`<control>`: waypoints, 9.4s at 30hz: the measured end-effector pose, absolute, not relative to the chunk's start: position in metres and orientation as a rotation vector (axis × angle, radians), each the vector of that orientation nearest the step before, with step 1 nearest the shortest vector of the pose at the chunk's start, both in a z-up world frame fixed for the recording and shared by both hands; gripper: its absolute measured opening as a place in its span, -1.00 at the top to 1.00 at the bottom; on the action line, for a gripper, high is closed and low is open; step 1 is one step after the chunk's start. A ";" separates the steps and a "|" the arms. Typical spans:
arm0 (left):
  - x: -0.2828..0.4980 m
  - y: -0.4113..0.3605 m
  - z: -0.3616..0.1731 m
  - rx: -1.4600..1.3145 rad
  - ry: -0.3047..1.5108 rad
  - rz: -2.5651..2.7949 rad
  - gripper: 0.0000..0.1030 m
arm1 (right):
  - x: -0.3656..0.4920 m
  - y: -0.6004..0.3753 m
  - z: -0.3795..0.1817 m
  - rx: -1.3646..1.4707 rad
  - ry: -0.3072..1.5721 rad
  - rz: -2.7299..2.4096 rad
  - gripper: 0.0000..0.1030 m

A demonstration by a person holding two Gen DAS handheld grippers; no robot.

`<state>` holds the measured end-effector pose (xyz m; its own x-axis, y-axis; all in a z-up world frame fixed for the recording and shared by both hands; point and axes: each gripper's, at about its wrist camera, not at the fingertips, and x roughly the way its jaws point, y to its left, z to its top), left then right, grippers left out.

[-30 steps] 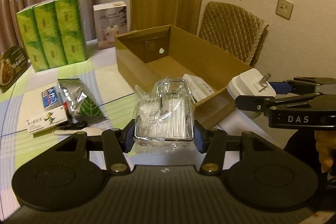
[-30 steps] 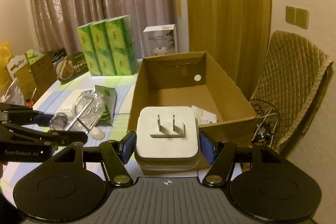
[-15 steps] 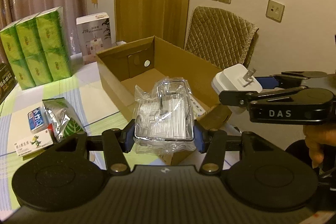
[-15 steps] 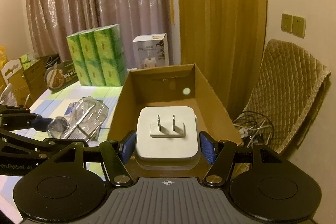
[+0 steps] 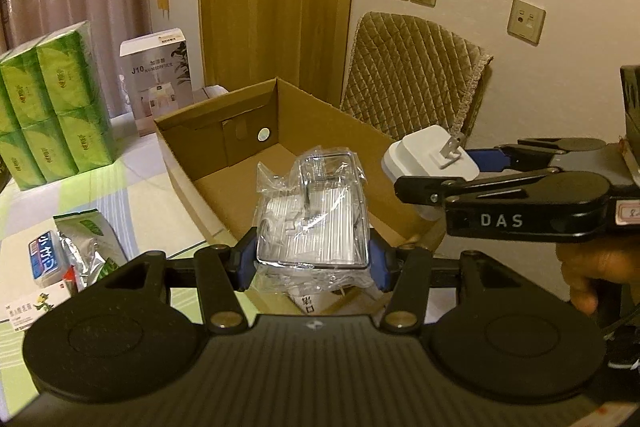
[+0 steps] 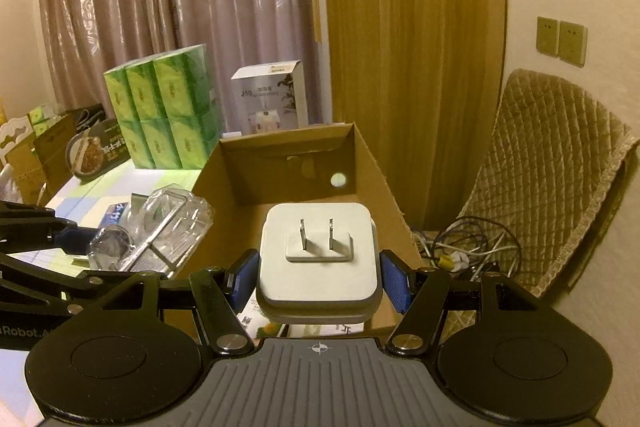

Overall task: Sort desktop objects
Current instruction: 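Lower wrapped wire rack with left tool while right tool lowers plug adapter into box, then open left tool to drop wire rack while right tool releases plug adapter in box, then withdraw both open tools from the box back over the table, then close left tool on white spoon while right tool closes on black cable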

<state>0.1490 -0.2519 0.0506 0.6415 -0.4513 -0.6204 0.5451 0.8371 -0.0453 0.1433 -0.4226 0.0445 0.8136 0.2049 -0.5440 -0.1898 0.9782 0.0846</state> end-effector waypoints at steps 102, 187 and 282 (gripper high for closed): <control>0.154 -0.207 0.027 0.001 0.723 -0.454 -0.33 | 0.139 -0.427 0.033 0.093 0.612 0.186 -0.59; 0.127 0.020 -0.016 -0.018 0.812 -0.192 -0.97 | 0.106 -0.202 0.005 -0.247 0.716 0.613 -0.96; 0.178 0.024 -0.088 0.071 0.944 -0.254 0.41 | 0.152 -0.179 -0.095 -0.230 0.934 0.616 0.59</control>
